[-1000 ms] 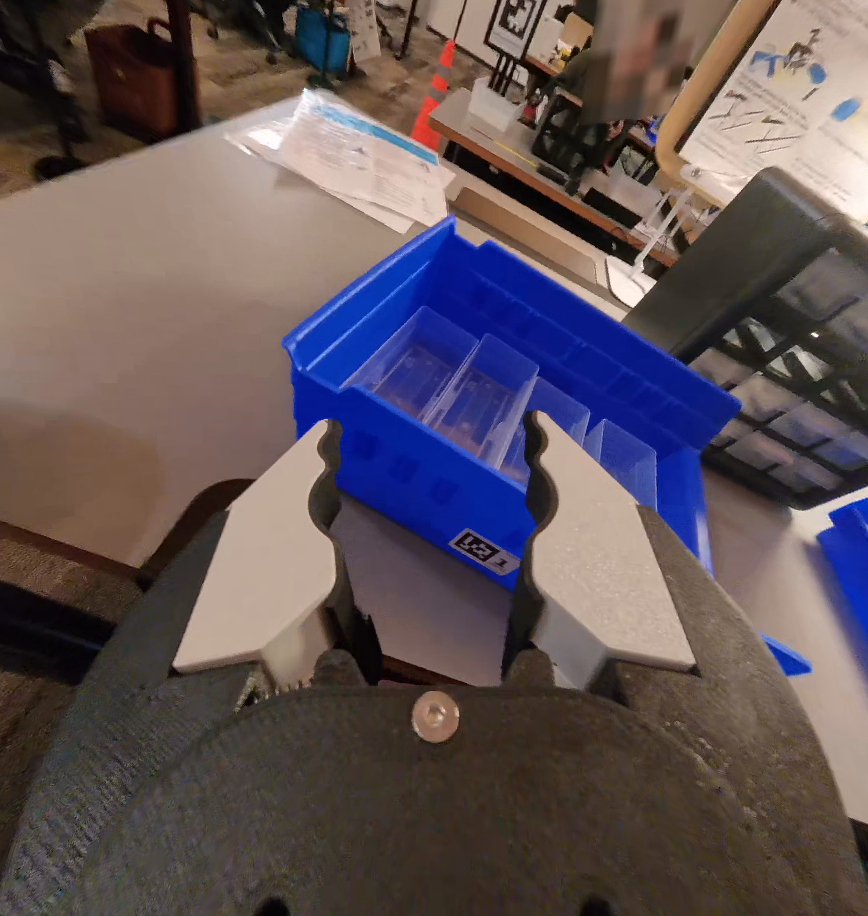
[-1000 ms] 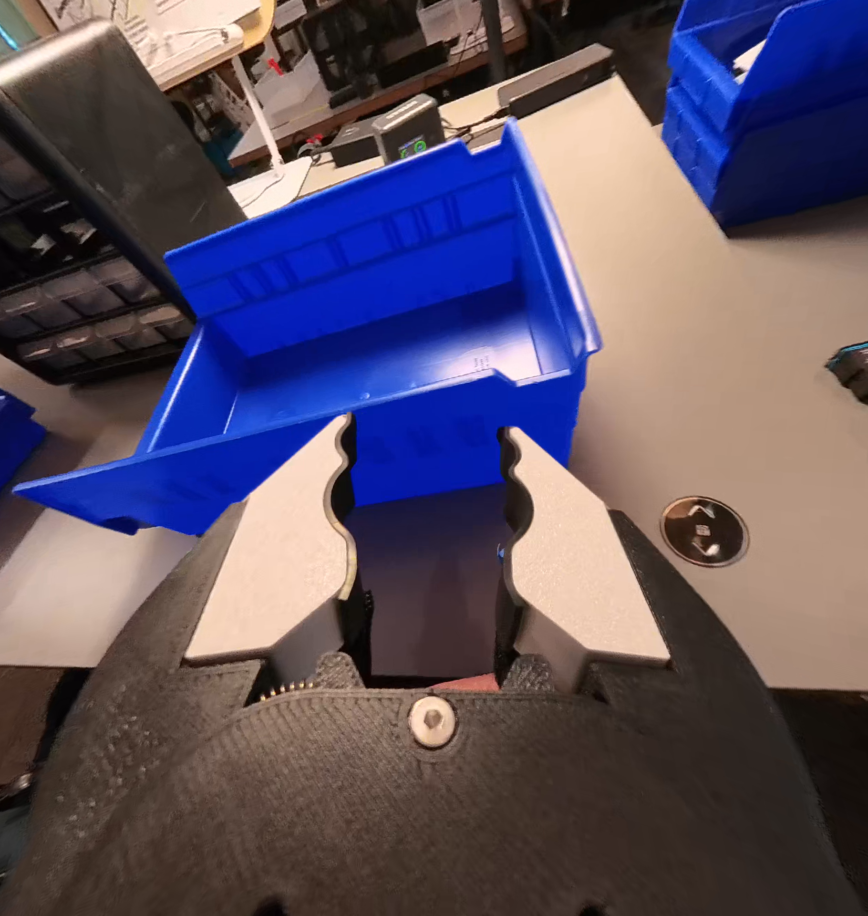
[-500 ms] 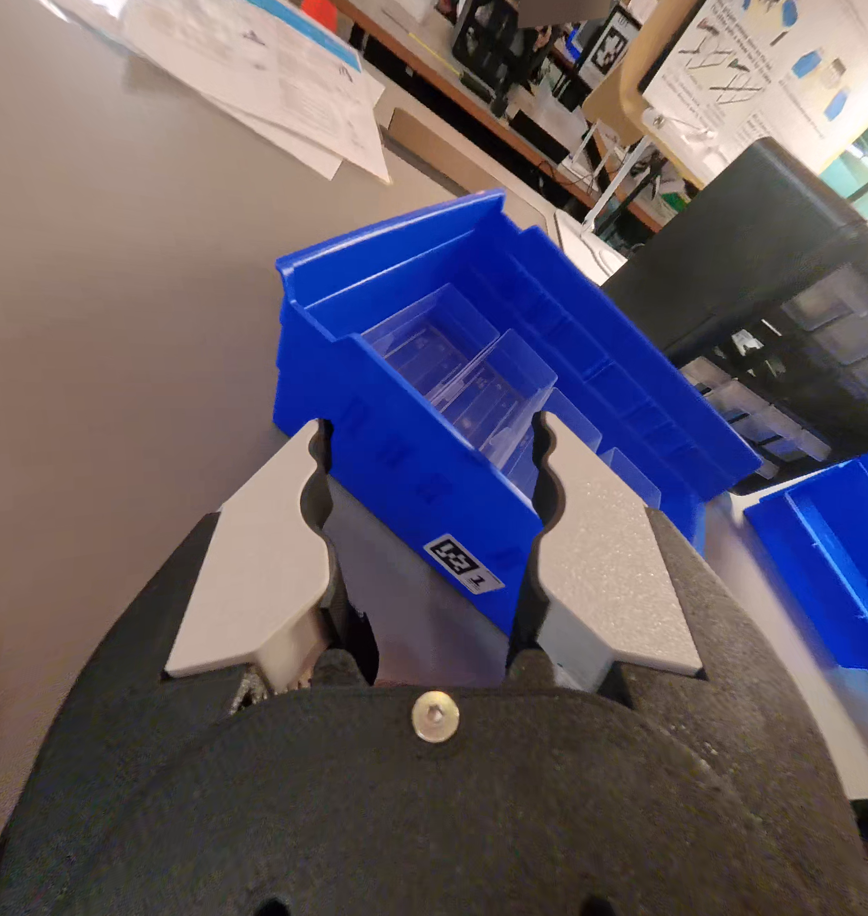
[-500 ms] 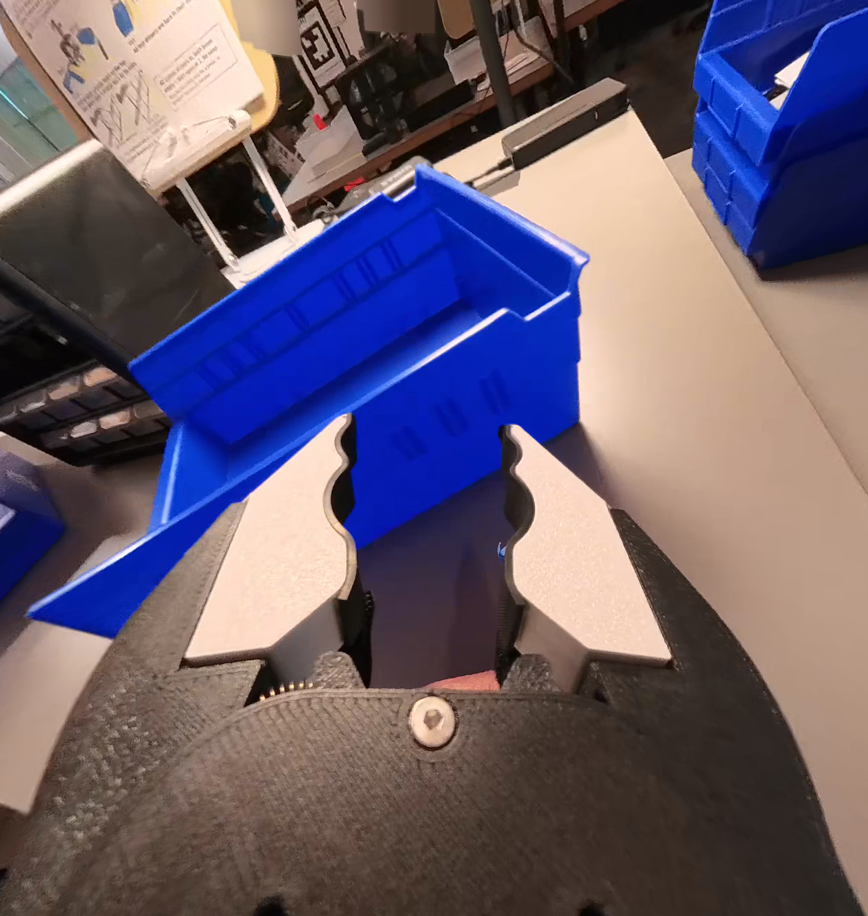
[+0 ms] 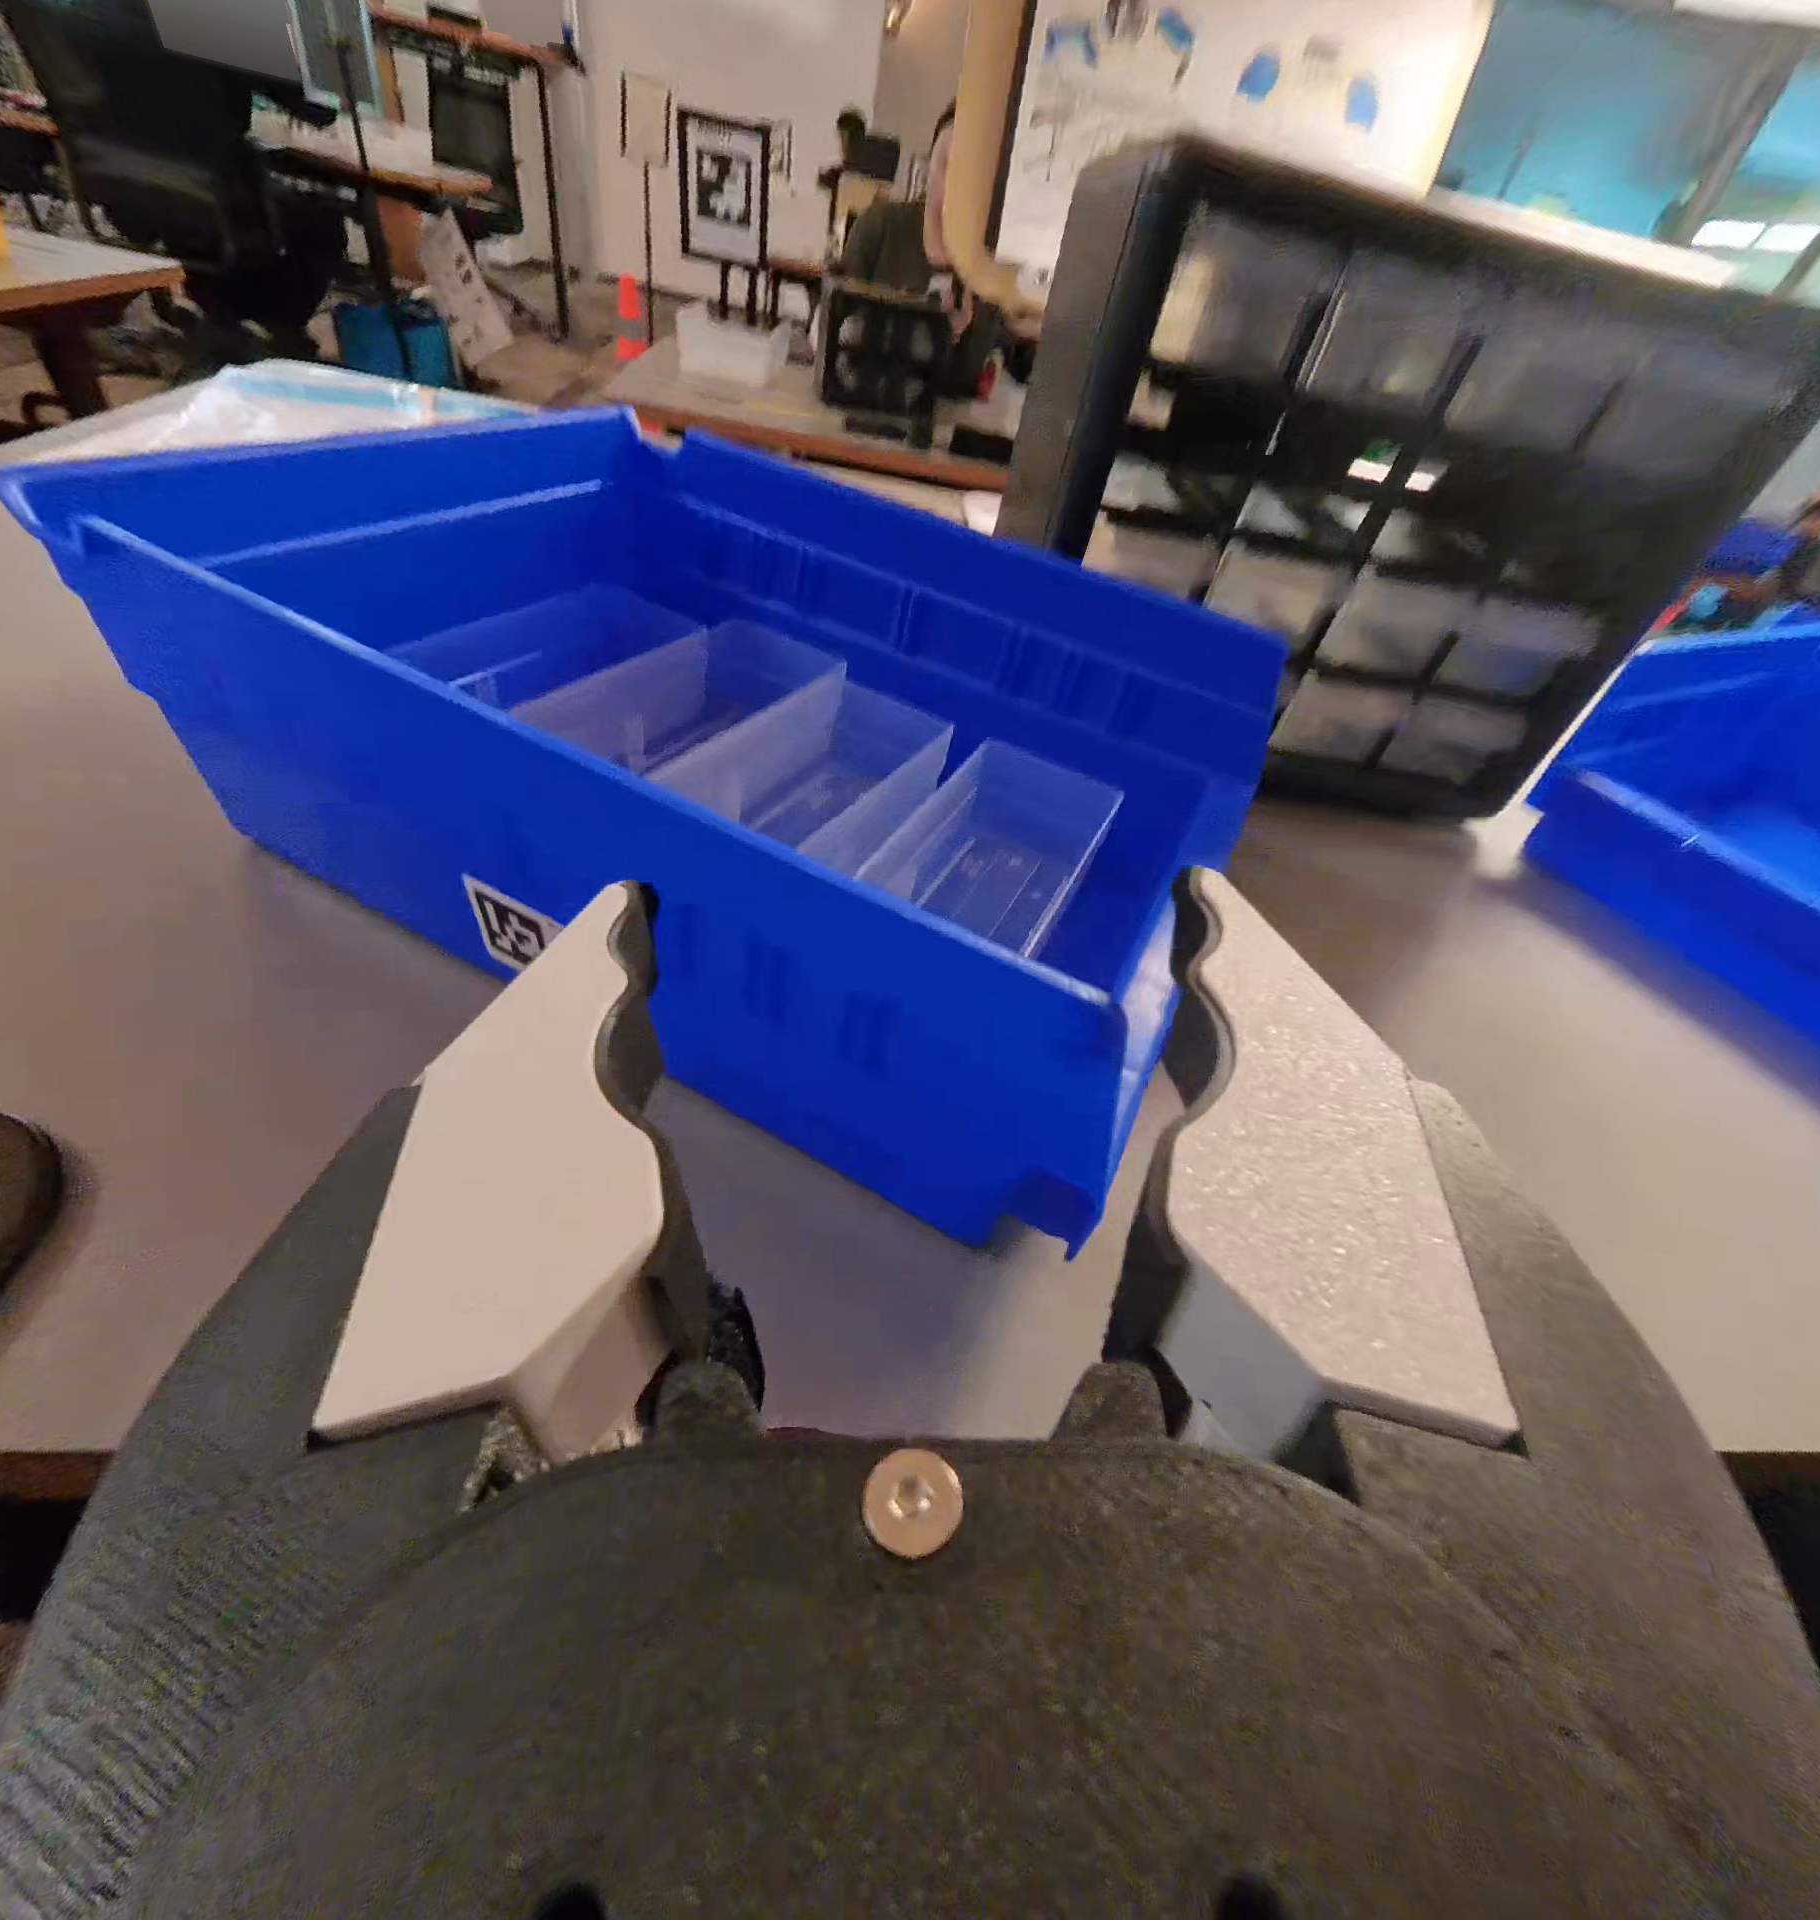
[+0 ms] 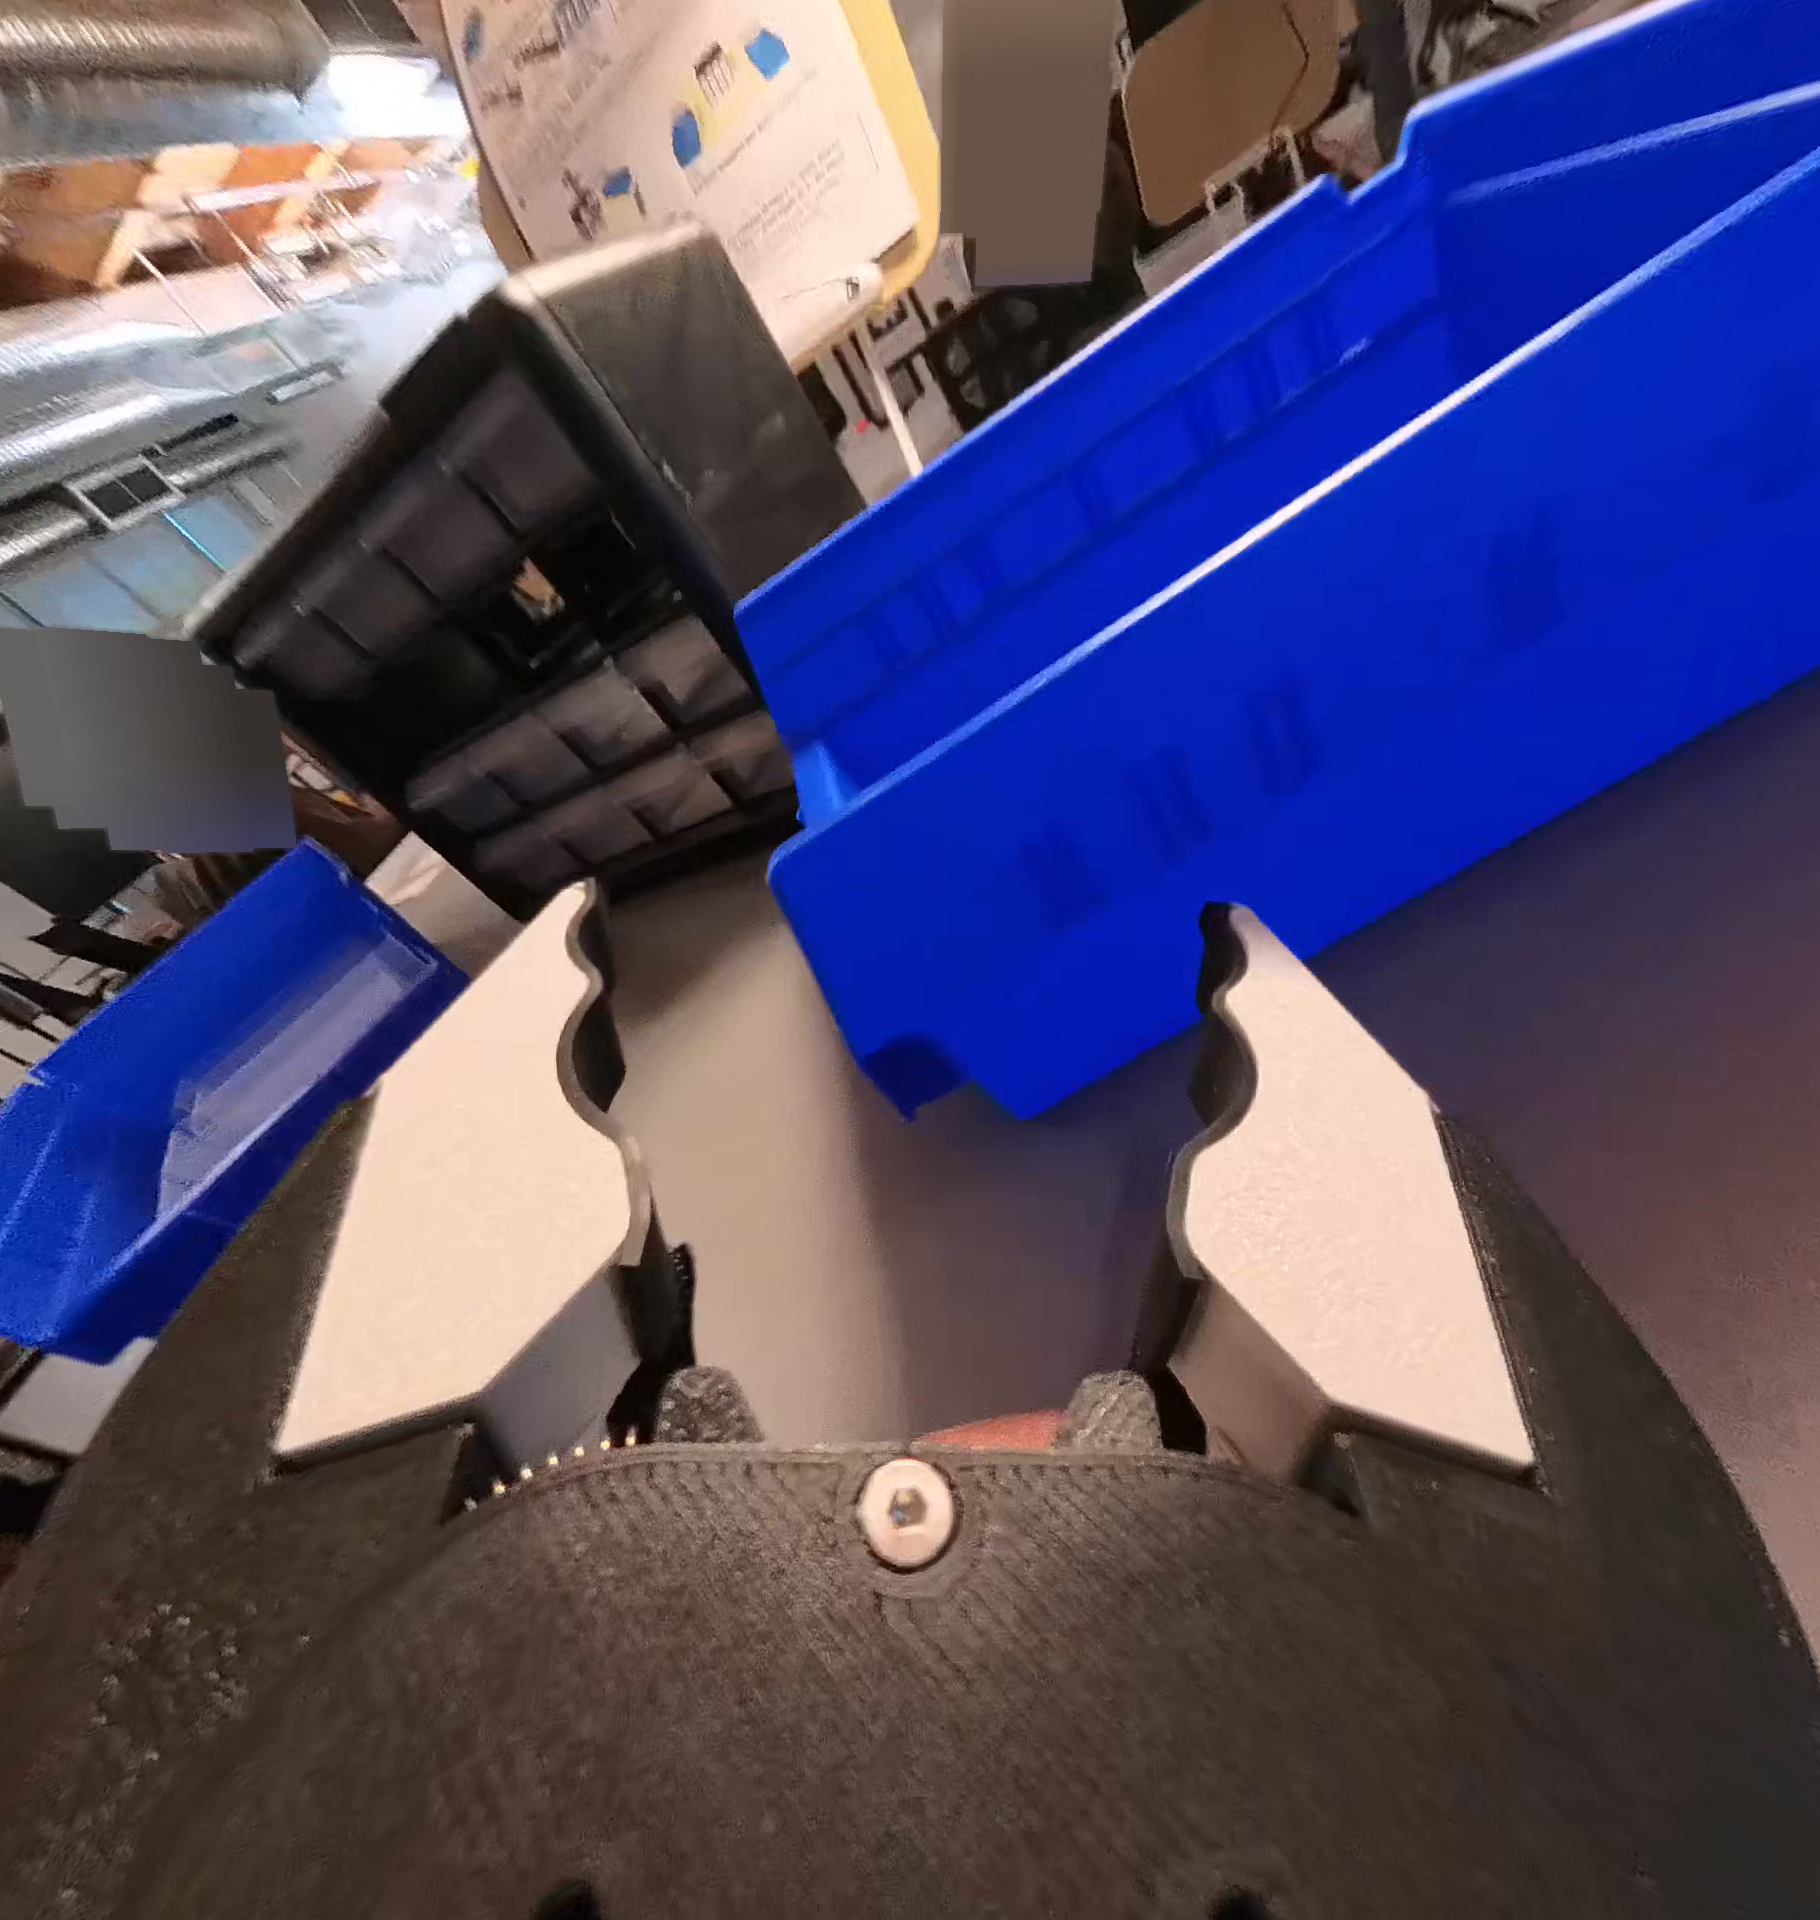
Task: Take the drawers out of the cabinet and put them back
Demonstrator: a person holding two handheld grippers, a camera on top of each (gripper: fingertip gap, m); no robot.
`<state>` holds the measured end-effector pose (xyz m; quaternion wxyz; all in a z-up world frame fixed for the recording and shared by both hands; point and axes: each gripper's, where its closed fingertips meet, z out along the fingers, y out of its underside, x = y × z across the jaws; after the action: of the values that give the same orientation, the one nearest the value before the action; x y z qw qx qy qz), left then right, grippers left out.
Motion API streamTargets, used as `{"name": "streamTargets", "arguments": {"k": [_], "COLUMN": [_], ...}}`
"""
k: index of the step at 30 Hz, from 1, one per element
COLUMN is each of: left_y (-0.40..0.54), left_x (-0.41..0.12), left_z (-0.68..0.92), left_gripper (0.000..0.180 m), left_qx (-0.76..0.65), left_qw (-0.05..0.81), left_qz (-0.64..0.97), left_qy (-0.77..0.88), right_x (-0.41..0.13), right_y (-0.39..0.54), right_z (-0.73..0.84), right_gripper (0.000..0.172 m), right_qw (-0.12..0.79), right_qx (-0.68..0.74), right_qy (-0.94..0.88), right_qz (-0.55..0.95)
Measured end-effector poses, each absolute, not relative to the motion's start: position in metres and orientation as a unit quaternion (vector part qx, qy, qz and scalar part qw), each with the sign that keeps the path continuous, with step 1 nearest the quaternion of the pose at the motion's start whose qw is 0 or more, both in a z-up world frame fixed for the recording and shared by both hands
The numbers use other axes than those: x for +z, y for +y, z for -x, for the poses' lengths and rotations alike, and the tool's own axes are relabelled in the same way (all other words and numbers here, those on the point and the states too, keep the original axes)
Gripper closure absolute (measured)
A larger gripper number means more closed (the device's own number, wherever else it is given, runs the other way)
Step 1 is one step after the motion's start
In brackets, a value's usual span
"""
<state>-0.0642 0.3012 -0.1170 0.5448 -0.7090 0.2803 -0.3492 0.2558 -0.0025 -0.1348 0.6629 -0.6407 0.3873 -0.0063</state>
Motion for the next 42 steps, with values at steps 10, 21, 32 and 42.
{"name": "streamTargets", "arguments": {"k": [10,21,32,42], "left_y": [0.331,0.378,0.447,0.334], "left_x": [-0.140,-0.130,-0.096,-0.097], "left_z": [0.082,0.133,0.193,0.073], "left_gripper": [0.097,0.121,0.127,0.118], "left_qx": [-0.252,-0.218,-0.111,-0.295], "left_qw": [0.579,0.605,0.645,0.618], "left_qz": [0.734,0.735,0.725,0.640], "left_qy": [0.249,0.216,0.214,0.348], "right_x": [-0.149,-0.150,-0.101,-0.106], "right_y": [-0.008,-0.025,-0.103,0.053], "right_z": [-0.279,-0.285,-0.328,-0.253], "right_gripper": [0.075,0.079,0.094,0.085], "right_qw": [0.585,0.559,0.538,0.621], "right_qx": [-0.090,-0.165,-0.315,-0.187], "right_qy": [0.417,0.386,0.373,0.234], "right_qz": [0.690,0.715,0.687,0.725]}}
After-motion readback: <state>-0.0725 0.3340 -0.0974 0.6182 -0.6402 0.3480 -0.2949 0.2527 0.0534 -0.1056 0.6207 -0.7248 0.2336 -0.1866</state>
